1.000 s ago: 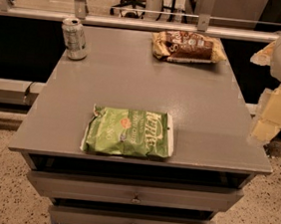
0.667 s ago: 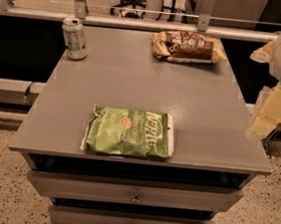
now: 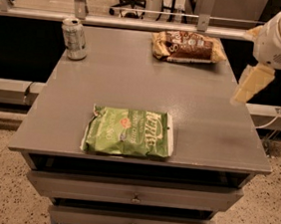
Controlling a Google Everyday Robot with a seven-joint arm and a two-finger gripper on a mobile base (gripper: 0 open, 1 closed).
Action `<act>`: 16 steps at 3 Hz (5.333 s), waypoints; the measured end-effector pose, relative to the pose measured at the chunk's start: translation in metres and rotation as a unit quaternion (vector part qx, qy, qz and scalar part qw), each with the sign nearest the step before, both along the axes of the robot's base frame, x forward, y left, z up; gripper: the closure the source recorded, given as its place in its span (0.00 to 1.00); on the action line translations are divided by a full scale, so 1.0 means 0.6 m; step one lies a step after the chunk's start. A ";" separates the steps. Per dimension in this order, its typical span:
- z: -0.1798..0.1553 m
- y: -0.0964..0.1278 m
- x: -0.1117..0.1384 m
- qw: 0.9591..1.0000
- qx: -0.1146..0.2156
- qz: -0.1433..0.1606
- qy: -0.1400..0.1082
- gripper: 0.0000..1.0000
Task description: Move brown chip bag near 7up can
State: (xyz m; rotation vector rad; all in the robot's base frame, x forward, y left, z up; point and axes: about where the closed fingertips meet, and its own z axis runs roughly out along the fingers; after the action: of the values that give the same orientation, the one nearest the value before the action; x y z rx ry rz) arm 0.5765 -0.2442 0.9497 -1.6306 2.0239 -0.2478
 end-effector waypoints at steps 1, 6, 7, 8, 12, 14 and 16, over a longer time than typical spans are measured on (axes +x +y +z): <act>-0.005 0.001 0.086 0.999 0.024 0.009 -0.039 0.00; -0.097 0.031 0.352 0.984 0.160 -0.049 -0.060 0.00; -0.104 0.032 0.359 0.982 0.167 -0.061 -0.055 0.19; -0.105 0.030 0.361 0.981 0.171 -0.069 -0.055 0.41; -0.040 0.052 0.351 0.979 0.159 -0.076 -0.102 1.00; -0.030 0.106 0.434 0.973 0.153 -0.076 -0.156 1.00; -0.014 0.211 0.486 0.963 0.178 -0.057 -0.192 1.00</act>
Offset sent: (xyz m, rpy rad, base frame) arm 0.1770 0.0070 -0.0142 0.2097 -0.2007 0.0018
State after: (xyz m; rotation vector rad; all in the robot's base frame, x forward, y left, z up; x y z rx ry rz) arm 0.8679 -0.1176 0.9413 -1.1463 1.7451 -0.2087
